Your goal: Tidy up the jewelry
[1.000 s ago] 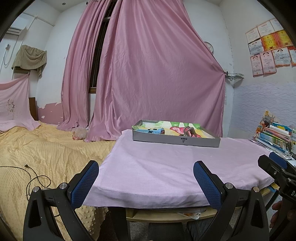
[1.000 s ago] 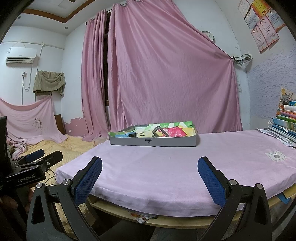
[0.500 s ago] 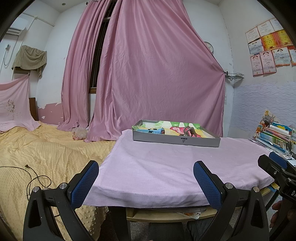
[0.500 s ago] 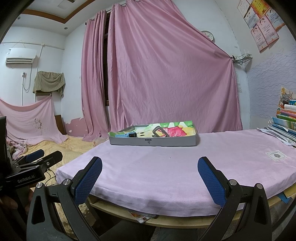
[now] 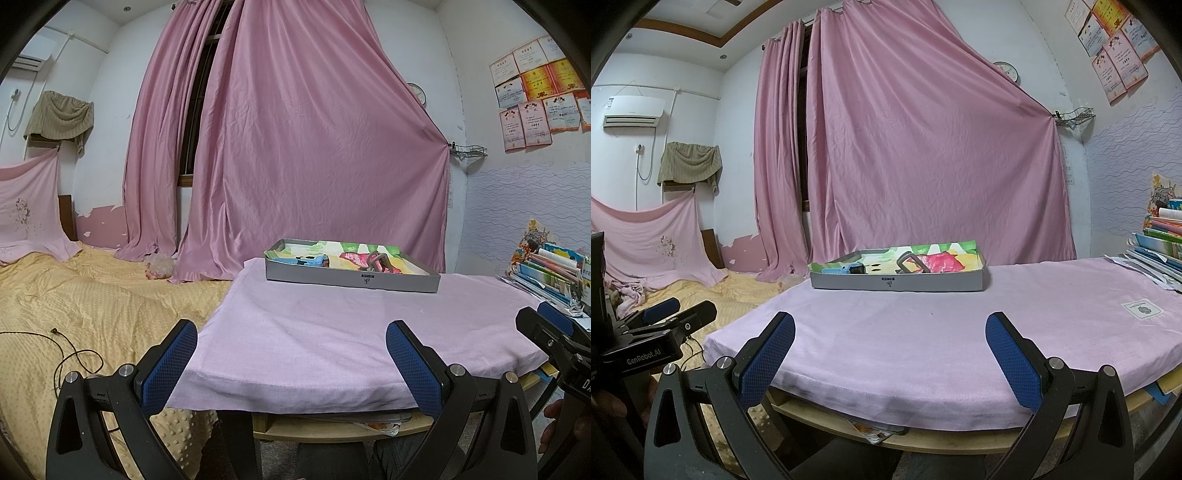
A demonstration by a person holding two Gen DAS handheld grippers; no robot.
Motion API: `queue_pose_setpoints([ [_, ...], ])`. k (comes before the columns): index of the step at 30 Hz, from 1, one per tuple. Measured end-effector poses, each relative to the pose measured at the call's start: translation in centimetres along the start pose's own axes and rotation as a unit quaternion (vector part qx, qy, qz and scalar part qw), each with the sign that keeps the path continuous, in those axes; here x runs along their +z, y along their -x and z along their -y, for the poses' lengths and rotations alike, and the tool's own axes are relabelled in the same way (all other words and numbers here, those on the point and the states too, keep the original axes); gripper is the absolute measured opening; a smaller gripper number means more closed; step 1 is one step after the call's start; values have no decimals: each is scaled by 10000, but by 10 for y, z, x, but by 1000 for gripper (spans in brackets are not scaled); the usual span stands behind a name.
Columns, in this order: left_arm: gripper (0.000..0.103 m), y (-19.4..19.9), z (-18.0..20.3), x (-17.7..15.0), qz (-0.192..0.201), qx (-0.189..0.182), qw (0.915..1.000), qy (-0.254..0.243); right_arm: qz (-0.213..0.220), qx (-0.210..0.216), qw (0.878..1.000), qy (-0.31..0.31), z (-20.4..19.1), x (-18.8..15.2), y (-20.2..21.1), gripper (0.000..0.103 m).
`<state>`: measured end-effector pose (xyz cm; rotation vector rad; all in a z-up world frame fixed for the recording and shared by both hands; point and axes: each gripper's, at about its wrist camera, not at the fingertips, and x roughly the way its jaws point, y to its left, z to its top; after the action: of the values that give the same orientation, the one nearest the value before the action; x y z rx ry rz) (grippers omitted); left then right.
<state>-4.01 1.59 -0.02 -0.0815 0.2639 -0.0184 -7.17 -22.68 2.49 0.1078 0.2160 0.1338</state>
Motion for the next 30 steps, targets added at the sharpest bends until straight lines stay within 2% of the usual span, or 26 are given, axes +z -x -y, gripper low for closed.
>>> queue_pose_setpoints([
  [30, 103, 2, 0, -1, 13, -3, 10000, -12, 8, 8, 10000, -13, 0, -1, 0, 102],
])
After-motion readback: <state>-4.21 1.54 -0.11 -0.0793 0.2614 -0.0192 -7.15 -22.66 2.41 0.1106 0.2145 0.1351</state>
